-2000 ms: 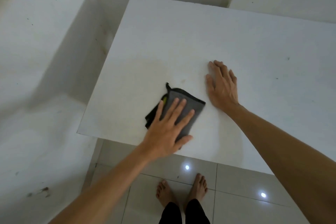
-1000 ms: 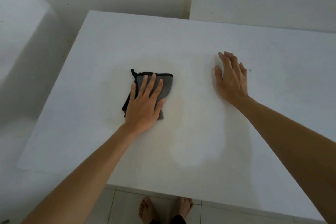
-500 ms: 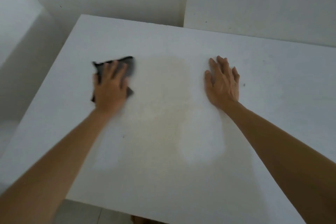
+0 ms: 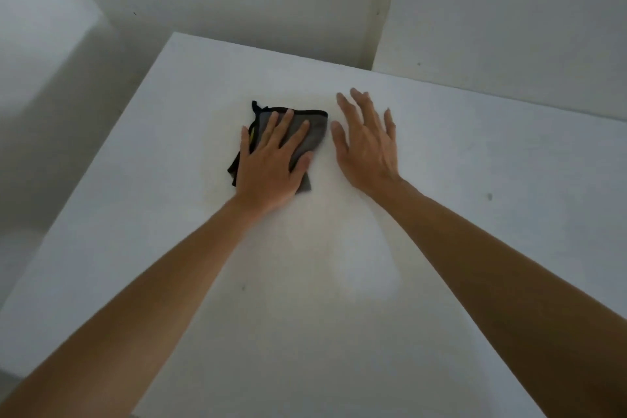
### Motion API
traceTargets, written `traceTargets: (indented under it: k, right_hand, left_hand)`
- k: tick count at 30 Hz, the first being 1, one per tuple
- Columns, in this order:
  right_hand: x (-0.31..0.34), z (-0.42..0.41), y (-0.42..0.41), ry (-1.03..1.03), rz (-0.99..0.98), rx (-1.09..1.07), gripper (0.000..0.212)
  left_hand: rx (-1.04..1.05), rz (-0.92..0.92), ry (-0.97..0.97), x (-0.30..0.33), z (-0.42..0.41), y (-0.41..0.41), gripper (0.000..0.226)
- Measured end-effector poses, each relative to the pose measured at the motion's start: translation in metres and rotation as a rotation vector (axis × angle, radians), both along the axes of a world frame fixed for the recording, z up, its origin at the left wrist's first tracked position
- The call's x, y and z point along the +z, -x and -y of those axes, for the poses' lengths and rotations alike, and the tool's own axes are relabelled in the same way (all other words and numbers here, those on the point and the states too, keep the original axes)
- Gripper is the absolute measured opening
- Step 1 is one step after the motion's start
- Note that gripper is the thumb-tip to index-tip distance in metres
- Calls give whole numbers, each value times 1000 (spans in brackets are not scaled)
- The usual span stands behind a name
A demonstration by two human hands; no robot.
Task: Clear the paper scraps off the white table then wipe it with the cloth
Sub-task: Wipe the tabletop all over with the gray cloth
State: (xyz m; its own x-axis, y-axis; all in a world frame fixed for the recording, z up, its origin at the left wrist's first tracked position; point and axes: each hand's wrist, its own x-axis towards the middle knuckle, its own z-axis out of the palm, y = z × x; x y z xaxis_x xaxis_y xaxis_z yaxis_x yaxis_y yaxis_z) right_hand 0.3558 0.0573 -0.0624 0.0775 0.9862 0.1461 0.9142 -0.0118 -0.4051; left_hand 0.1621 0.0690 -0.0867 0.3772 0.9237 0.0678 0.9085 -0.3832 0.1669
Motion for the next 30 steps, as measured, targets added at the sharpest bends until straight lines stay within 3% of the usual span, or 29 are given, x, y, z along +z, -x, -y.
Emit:
traceTargets:
  k: [8, 13, 16, 18, 19, 24, 28, 30]
  right_hand:
    - [-10, -77, 47, 52, 5, 138, 53]
    - [-11, -124, 66, 71, 17, 209, 55]
    - [-15, -145, 74, 73, 43, 252, 58]
    - [-18, -151, 76, 80, 80, 252, 59]
    - [-20, -152, 76, 82, 96, 248, 60]
    - [-21, -151, 73, 89, 134, 245, 59]
    - [-21, -151, 75, 81, 143, 233, 58]
    - [-20, -151, 75, 70, 146, 228, 57]
  left_hand:
    - [299, -27, 42, 1, -114, 127, 61]
    - [490, 230, -64, 6, -163, 169, 49]
    - [203, 272, -194, 11, -168, 137, 46]
    - [-29, 134, -202, 4, -159, 108, 46]
    - [-44, 80, -161, 0, -155, 100, 48]
    - [354, 101, -84, -4, -201, 135, 52]
    - [670, 364, -13, 13, -226, 185, 41]
    - [662, 408, -99, 20, -213, 190, 41]
